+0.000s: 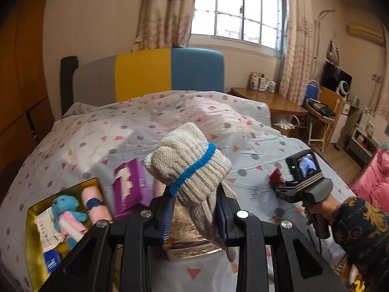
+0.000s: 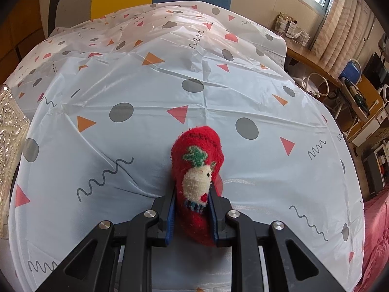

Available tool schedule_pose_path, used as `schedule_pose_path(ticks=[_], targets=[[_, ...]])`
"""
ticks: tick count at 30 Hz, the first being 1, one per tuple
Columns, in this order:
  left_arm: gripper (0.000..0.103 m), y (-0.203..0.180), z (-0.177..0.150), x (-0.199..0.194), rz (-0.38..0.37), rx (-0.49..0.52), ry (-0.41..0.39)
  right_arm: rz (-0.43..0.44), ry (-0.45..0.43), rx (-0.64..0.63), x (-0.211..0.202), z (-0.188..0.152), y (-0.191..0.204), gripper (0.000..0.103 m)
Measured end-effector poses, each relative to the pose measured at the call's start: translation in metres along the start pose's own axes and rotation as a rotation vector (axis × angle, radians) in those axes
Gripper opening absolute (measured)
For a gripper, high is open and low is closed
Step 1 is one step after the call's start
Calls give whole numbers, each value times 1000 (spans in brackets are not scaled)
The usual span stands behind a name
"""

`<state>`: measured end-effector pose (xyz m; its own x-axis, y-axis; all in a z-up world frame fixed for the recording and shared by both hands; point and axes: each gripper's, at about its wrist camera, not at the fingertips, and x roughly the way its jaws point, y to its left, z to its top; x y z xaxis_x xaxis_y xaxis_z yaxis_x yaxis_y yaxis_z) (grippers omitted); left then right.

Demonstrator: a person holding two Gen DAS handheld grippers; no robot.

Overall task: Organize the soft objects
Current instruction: 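Carry the white striped sock toward the tray with the left tool while the right tool holds the red sock, then lower the white striped sock into the tray and open the left tool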

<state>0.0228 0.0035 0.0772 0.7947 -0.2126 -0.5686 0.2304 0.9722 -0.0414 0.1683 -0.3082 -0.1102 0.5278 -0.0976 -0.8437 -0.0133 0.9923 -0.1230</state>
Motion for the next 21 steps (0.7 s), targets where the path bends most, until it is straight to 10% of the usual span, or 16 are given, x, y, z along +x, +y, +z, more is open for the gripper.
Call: schedule_pose_path(ticks=[21], targets=[[31,257,-149,-60,388,-546,189,-25,2,-13,0,0,4,22]])
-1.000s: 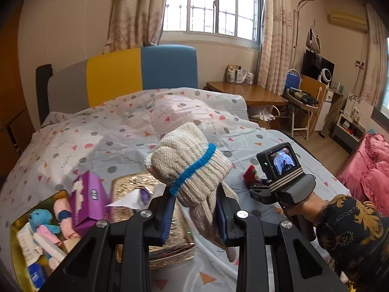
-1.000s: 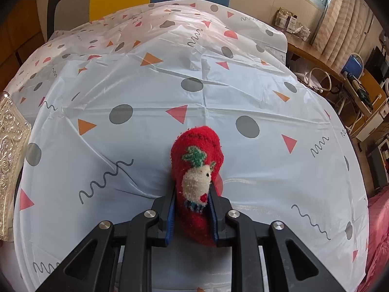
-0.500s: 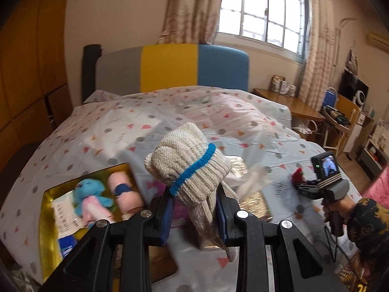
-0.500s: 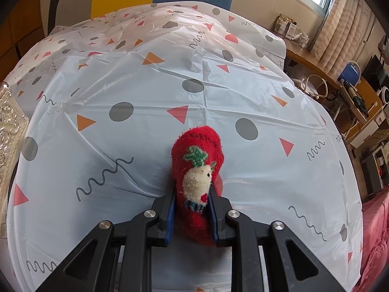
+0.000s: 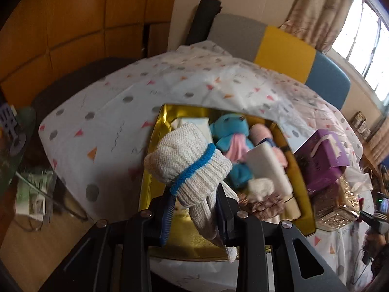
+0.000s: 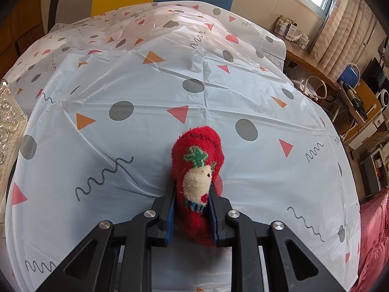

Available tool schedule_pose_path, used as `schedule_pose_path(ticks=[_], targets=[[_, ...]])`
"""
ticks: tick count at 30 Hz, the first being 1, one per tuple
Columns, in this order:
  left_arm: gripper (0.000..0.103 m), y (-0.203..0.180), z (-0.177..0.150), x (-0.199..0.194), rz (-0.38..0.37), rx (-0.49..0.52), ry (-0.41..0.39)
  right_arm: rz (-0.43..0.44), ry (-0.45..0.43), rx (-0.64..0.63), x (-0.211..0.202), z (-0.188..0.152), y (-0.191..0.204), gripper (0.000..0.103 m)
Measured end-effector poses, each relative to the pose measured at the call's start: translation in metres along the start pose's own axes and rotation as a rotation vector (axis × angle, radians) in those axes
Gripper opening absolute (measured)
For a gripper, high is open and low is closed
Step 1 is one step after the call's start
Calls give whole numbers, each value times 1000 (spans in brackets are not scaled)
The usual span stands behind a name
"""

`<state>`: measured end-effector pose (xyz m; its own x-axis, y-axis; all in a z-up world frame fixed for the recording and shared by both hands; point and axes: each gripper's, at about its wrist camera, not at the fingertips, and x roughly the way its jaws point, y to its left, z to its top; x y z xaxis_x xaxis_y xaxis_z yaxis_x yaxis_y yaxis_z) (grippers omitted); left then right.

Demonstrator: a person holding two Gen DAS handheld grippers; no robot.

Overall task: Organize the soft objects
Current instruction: 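Lower the white striped sock into the tray and open the left tool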

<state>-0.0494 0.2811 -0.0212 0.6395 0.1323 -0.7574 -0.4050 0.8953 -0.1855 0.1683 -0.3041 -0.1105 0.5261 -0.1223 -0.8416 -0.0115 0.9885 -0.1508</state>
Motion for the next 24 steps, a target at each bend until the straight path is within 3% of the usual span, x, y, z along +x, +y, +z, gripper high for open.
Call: schedule_pose_path(ticks=[6,10,14,17,24], targets=[[31,-24,-6,33,-57,32,80,-10,-1,-3,0,0,2,22],[32,-53,1,64,-35,136,90,-14,-1,-3,0,-1,2,22],[36,-58,-6,91,2,163,148,-13,-1,-3,0,-1,2,22],[49,-61,-10,87,5,174,118,-15,0,-9,1,0,2,22],[62,-53,-16,72,28,140,80,-15,2,-8,1,1,3,22]])
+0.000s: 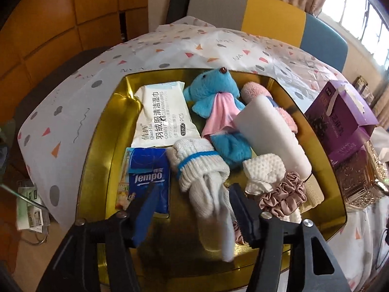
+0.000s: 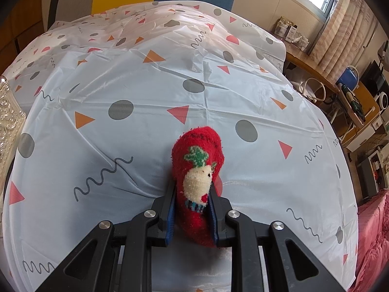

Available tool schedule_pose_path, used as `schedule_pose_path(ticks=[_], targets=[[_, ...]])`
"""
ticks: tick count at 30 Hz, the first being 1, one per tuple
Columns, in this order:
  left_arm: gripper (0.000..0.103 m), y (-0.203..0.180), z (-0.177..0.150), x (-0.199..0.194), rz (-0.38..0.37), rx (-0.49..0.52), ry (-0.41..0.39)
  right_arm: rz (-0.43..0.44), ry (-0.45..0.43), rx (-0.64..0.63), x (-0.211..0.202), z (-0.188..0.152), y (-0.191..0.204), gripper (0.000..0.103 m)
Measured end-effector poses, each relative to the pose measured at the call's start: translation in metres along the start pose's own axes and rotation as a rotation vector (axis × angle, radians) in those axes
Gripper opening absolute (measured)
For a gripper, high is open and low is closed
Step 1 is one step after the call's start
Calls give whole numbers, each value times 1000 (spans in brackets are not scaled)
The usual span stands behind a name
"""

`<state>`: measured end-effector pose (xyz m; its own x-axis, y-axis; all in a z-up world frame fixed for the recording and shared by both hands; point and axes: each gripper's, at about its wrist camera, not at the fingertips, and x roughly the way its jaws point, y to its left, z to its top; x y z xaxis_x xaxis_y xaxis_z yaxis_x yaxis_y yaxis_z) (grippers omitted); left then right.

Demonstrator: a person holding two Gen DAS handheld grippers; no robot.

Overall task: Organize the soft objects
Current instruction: 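Lower the white striped sock into the tray and open the left tool, then carry the red Christmas sock over the gold tray with the right tool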

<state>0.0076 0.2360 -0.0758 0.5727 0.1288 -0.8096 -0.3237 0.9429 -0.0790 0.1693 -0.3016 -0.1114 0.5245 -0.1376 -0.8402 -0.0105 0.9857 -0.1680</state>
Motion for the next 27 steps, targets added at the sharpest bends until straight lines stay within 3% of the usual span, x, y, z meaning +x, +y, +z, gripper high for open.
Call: schedule_pose_path(ticks=[6,16,27], targets=[[65,-2,-1,-17,61,6,-47,-4,3,-4,0,0,1,22],[71,-4,-5,-46,70,11,-134,-17,8,-16,-1,-1,3,22],[76,-4,-6,-62,62,18,-194,-3,113,18,-13,-5,21,20]])
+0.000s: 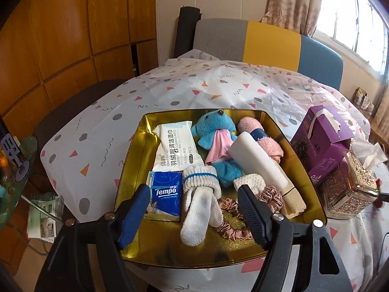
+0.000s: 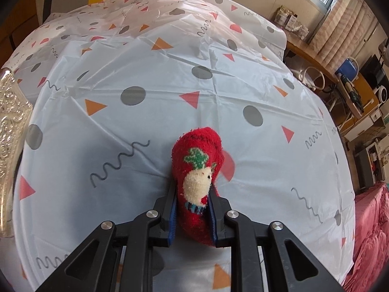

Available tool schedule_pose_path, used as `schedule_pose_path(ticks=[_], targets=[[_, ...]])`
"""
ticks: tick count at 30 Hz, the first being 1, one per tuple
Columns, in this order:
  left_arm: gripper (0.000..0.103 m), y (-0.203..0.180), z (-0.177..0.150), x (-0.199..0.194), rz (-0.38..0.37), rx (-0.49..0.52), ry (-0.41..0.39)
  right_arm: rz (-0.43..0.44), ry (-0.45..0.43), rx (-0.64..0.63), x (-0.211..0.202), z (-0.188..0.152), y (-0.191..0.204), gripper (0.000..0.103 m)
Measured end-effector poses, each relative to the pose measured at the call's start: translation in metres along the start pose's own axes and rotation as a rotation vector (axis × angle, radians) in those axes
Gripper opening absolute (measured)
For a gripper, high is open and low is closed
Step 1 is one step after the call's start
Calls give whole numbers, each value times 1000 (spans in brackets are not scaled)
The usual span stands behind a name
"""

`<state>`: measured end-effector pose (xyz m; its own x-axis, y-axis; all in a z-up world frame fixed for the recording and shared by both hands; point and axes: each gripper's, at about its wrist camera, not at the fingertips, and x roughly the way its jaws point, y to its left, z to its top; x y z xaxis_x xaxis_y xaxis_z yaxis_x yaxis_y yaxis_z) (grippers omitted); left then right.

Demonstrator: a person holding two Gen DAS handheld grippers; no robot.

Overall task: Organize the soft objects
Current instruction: 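Carry the red Christmas sock over the gold tray with the right tool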

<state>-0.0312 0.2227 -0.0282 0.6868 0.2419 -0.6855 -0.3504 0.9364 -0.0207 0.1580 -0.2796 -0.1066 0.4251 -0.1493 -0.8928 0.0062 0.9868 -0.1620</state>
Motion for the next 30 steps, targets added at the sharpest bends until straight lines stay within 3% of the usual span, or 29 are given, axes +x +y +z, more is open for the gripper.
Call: schedule_pose_path(ticks=[7,17,23,27,30], targets=[[77,4,-2,-5,-15,-8,-11,43,60,-14,-13,-11,24,19],[78,12,-7,-8,-19,-23,-20,-5,83,-83,-25,-25,52,19],[83,19,-8,-11,-12,-37,-28,122,82,95,-35,-29,35,15],[83,24,-9,-11,-10,-46,-28,165,-3,212,-60,-29,21,14],[84,27,-9,-11,0,-54,-28,185,-163,218,-111,-23,19,13]])
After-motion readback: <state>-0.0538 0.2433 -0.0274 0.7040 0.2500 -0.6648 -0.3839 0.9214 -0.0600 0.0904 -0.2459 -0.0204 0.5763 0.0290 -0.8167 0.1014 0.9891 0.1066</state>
